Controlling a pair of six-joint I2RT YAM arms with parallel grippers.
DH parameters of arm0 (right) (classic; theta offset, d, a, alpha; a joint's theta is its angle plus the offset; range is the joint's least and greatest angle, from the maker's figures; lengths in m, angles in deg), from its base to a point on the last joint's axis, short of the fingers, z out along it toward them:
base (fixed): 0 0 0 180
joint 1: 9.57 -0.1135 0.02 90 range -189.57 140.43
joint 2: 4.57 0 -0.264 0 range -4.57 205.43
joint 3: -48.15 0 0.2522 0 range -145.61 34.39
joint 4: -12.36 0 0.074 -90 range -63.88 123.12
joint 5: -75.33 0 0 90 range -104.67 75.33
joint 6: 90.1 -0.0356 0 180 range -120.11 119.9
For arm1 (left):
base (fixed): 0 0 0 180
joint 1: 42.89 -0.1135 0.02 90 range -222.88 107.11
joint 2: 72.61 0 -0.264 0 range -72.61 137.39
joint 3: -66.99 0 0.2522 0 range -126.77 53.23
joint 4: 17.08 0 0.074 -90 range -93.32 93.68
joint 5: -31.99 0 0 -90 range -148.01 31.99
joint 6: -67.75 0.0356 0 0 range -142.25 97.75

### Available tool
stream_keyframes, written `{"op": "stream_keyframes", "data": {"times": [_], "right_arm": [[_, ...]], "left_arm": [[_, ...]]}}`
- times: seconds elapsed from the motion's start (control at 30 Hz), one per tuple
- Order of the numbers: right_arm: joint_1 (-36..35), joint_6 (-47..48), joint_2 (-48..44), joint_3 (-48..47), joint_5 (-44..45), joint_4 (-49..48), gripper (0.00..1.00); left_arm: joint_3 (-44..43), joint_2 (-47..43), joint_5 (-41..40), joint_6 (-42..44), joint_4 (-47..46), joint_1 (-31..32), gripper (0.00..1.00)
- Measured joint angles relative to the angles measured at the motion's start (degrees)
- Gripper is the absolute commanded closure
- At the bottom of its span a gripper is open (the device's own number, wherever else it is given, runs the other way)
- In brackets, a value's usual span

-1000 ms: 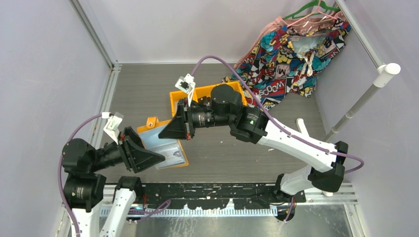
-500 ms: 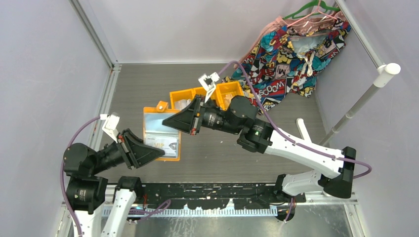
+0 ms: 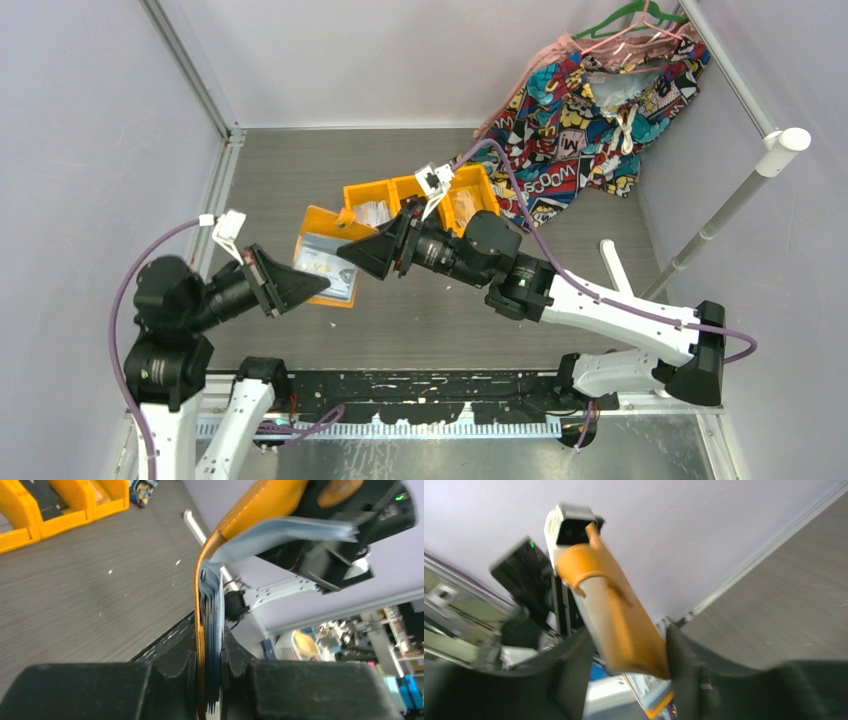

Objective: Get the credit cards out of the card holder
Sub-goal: Remove the credit card from the card holder.

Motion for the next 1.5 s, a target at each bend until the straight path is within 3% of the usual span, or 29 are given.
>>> {"op": "stream_keyframes", "data": {"times": [0.1,0.37,0.6,0.77,0.87,0.9,0.93,1.1,1.27,1.5], "right_arm": [[0.4,3.1,-0.5,-1.3,-1.4,4.6,0.24],[6.1,6.9,3.7,-8.8,-10.2,16.7,0.24],[10.4,7.3,7.2,-10.8,-19.1,23.0,0.24],[11.6,7.3,8.7,-12.3,-25.7,25.0,0.22],[11.6,7.3,9.0,-12.8,-28.1,25.1,0.13],[11.6,7.3,9.0,-12.8,-28.2,25.2,0.03],[11.6,7.5,9.0,-12.8,-27.9,25.2,0.01],[11.6,9.9,6.7,-9.4,-18.7,22.6,0.01],[11.5,12.0,4.8,-2.1,-7.7,16.0,0.0],[10.1,14.8,8.0,2.7,-1.8,7.8,0.01]], "left_arm": [[-4.6,7.5,2.6,7.9,5.8,-0.1,1.0],[-19.5,26.3,7.1,35.1,28.3,-0.2,1.0],[-23.0,27.6,8.4,50.8,41.8,-0.2,1.0],[-23.8,27.9,9.3,55.2,45.8,-0.1,1.0],[-24.4,28.6,7.8,54.9,46.1,-0.1,1.0],[-24.4,28.9,6.3,54.5,45.8,-0.1,1.0],[-24.5,29.2,3.5,54.2,45.4,-0.1,1.0],[-29.1,34.8,-16.4,57.6,44.8,0.5,1.0],[-33.0,43.1,-37.9,64.5,43.8,5.9,1.0],[-34.2,46.1,-48.0,68.3,46.8,11.5,1.0]]}}
